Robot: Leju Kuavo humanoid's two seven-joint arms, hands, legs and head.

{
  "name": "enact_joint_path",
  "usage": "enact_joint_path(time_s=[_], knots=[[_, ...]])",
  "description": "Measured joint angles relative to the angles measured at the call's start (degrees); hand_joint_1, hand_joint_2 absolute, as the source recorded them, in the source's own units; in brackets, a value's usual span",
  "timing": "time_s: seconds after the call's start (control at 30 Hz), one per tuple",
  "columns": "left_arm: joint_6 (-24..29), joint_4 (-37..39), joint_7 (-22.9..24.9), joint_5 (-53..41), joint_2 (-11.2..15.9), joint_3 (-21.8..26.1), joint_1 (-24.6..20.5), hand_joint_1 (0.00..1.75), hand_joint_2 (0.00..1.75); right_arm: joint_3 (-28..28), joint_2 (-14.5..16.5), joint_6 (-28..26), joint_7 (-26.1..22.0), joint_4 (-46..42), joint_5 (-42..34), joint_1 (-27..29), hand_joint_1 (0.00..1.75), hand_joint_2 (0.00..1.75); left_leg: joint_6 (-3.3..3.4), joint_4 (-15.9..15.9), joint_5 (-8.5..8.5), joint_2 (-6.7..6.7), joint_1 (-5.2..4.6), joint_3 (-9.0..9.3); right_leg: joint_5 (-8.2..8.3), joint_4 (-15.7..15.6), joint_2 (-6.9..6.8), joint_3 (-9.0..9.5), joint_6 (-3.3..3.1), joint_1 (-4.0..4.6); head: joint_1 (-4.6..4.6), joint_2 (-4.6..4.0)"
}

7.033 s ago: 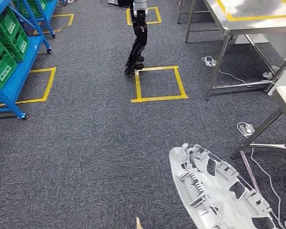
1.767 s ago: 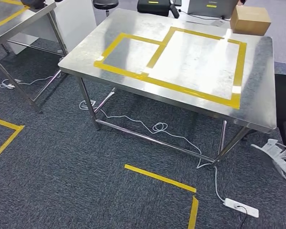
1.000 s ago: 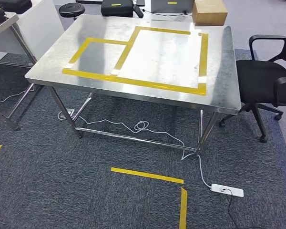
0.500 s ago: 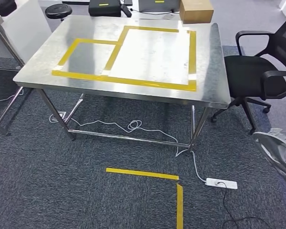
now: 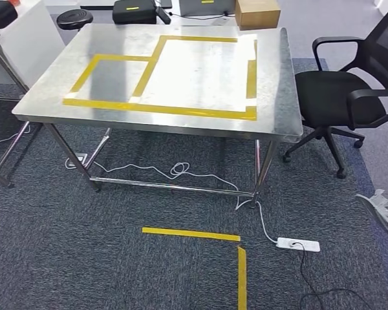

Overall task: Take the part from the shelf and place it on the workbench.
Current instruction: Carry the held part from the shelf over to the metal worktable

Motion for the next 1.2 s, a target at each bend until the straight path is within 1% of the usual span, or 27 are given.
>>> enact_joint_path(time_s=[0.03, 0.07, 0.2, 0.43, 0.6, 0.77, 1.07, 1.2], knots=[[-0.09, 0.09, -0.15, 0.33, 0.00, 0.20, -0.01, 0.00, 0.00, -0.32, 0.26, 0.44, -0.13, -0.15, 0.10, -0.10, 1.75, 1.75, -0.45, -0.02, 0.00, 0.00, 0.05, -0.02, 0.01, 0.01, -0.01, -0.02, -0.04, 0.03, 0.01, 0.00], [-0.15, 0.15, -0.21, 0.61, 0.00, 0.41, -0.01, 0.00, 0.00, -0.61, 0.50, 0.95, -0.27, -0.29, 0.25, -0.30, 1.75, 1.75, -0.69, -0.03, -0.01, 0.00, 0.08, -0.04, 0.02, 0.01, -0.01, -0.03, -0.07, 0.05, 0.02, 0.00], [-0.61, 0.31, -0.27, 1.56, 0.01, 1.25, -0.08, 0.00, 0.00, -1.95, 1.55, 2.83, -0.82, -0.97, 1.02, -1.25, 1.75, 1.75, -0.91, 0.06, -0.06, 0.01, 0.04, -0.12, 0.08, 0.01, -0.01, 0.00, -0.08, -0.03, 0.03, 0.00], [-1.78, 0.37, -0.08, 2.19, 0.01, 2.16, -0.11, 0.00, 0.00, -4.01, 2.90, 5.54, -1.47, -1.67, 1.83, -2.85, 1.75, 1.75, -0.84, 0.42, -0.13, 0.01, -0.13, -0.34, 0.19, -0.01, -0.01, -0.02, 0.08, -0.21, 0.03, 0.00], [-3.03, 0.41, -0.07, 1.41, 0.09, 2.16, -0.11, 0.00, 0.00, -4.65, 3.30, 6.15, -2.06, -1.83, 2.63, -3.83, 1.75, 1.75, -0.79, 0.55, -0.16, 0.01, -0.20, -0.44, 0.23, -0.01, -0.01, -0.05, 0.14, -0.24, 0.03, 0.01], [-5.05, 0.95, 0.15, 1.30, 0.57, 2.14, -0.13, 0.00, 0.00, -4.53, 3.16, 5.77, -2.14, -1.78, 2.97, -4.69, 1.75, 1.75, -0.78, 0.61, -0.17, 0.01, -0.20, -0.48, 0.24, -0.01, -0.01, -0.05, 0.15, -0.24, 0.03, 0.02], [-5.61, 1.66, 0.75, 1.47, 0.95, 2.14, -0.32, 0.00, 0.00, -4.12, 2.49, 5.21, -1.76, -1.57, 2.63, -5.04, 1.75, 1.75, -0.78, 0.62, -0.17, 0.01, -0.20, -0.51, 0.24, -0.01, -0.03, -0.05, 0.16, -0.24, 0.03, 0.01], [-5.50, 2.25, 1.30, 1.39, 1.14, 2.14, -0.49, 0.00, 0.00, -3.48, 1.90, 3.50, -0.91, -1.34, 2.02, -4.76, 1.75, 1.75, -0.78, 0.62, -0.17, 0.01, -0.21, -0.59, 0.24, -0.01, -0.02, -0.08, 0.16, -0.24, 0.02, 0.01]])
